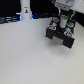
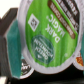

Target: Open the kcup holder, insert the kcup into the holder, and close the kcup holder

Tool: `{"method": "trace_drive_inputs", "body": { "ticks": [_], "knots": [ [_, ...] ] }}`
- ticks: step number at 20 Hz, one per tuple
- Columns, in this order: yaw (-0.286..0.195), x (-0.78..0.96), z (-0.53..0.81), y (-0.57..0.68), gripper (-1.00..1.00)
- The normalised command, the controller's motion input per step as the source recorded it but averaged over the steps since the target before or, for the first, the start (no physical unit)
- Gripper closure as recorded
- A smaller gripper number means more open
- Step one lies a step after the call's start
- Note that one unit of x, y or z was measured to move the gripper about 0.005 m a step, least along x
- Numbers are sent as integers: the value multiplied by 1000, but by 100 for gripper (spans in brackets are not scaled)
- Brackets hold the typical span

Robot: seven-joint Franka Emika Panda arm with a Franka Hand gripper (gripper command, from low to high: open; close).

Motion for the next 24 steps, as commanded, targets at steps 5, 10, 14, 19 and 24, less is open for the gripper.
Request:
{"method": "trace_drive_inputs", "body": {
  "ticks": [5, 10, 14, 19, 24],
  "knots": [
    [-5, -175, 0, -154, 100],
    [2, 7, -1, -115, 100],
    [-13, 154, 0, -87, 100],
    [-13, 93, -52, -139, 100],
    [-7, 42, -149, -18, 100]
  ]
}}
